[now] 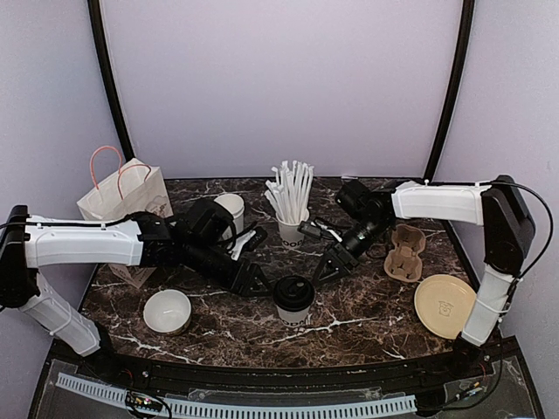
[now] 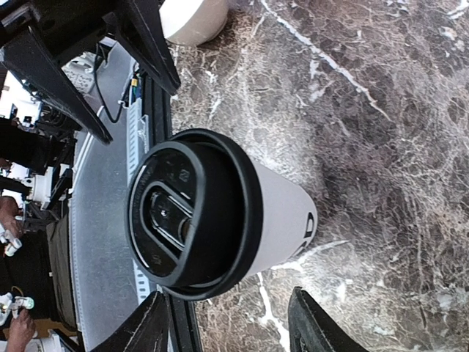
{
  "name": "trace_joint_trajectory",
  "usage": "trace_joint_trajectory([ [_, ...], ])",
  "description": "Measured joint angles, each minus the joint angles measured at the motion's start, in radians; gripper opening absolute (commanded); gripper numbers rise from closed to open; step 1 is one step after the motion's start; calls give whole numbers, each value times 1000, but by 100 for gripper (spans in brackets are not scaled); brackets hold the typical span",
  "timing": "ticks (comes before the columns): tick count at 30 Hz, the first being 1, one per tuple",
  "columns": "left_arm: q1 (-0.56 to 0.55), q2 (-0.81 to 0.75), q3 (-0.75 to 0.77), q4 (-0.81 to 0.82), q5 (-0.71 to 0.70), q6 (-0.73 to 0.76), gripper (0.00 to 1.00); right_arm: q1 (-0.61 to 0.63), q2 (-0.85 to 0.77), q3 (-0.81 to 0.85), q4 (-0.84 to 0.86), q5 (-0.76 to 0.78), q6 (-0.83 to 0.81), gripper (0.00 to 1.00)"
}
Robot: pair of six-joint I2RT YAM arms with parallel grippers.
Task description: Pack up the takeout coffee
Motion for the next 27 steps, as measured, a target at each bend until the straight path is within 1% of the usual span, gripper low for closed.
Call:
trace_joint_trajectory([
  [2,0,13,0,41,23,-19,51,0,3,0,-3,-21,-1,55],
  [11,2,88,0,95,61,-37,43,0,55,0,-10,-68,1,55],
  [20,6,97,3,100,69,-20,36,0,89,0,-8,-119,29,51],
  [27,11,126,6,99,102,6,31,0,105,-1,-10,-133,101,47],
])
